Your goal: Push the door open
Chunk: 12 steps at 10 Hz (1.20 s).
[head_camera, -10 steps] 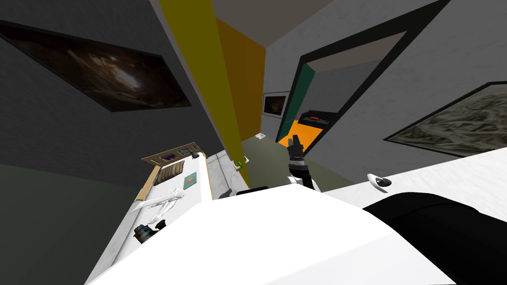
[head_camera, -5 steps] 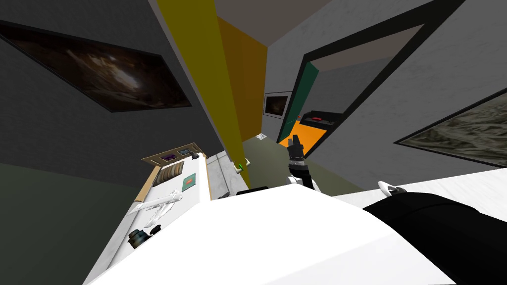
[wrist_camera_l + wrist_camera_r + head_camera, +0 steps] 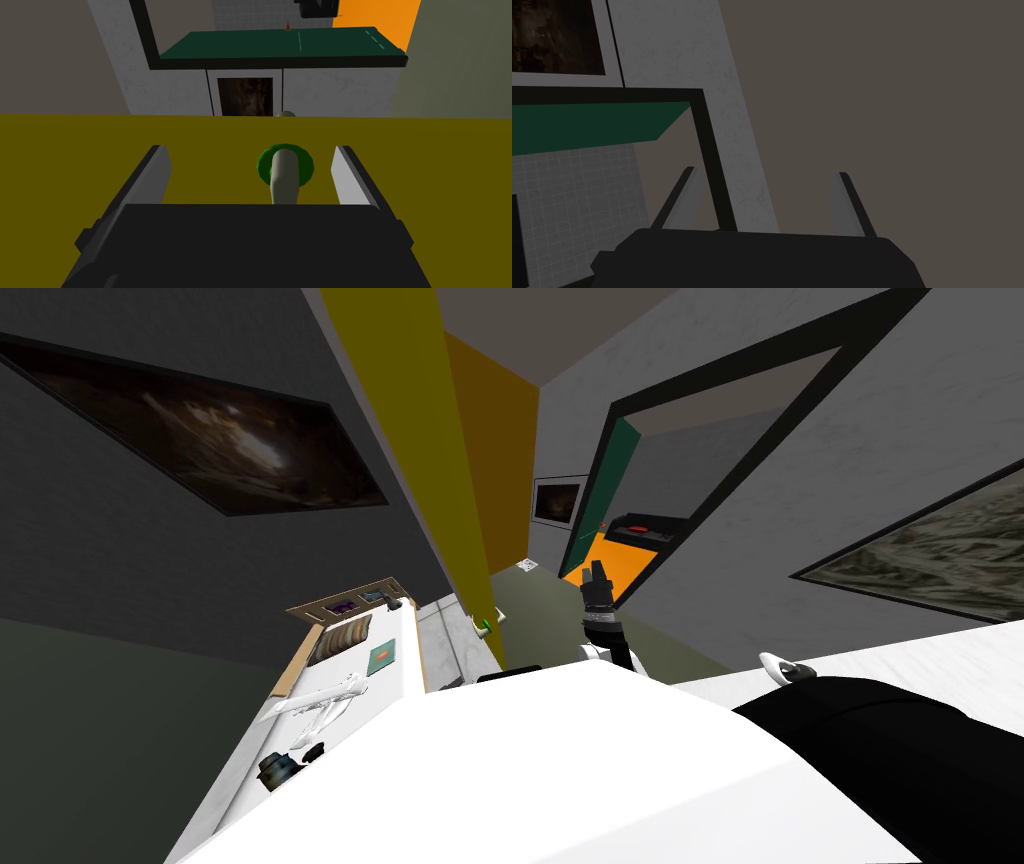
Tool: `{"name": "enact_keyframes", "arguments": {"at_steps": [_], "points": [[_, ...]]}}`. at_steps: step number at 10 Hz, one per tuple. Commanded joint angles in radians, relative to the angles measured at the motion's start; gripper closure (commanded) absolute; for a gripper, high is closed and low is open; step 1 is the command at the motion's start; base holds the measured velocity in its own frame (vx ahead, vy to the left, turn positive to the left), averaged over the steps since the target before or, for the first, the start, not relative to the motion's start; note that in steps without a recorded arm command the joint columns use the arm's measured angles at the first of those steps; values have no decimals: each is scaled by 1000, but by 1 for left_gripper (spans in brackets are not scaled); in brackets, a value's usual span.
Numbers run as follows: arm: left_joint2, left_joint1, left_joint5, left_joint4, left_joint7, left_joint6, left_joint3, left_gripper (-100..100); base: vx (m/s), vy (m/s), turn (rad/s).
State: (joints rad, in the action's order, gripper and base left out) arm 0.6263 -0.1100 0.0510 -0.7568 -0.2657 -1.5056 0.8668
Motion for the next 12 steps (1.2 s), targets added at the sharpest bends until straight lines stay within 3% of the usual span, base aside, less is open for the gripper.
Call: {"name": "enact_keyframes", "arguments": {"at_steps": [1,2,3,12], "points": [[0,0,0,0,0,0,0,-100,-2,7,-12],[0,0,0,0,0,0,0,-100,-3,1,14],[9,2,12,23,-6,-17,7,-100,16,-41,57],[9,2,12,23,-6,-17,7,-100,2,-6,6]]}}
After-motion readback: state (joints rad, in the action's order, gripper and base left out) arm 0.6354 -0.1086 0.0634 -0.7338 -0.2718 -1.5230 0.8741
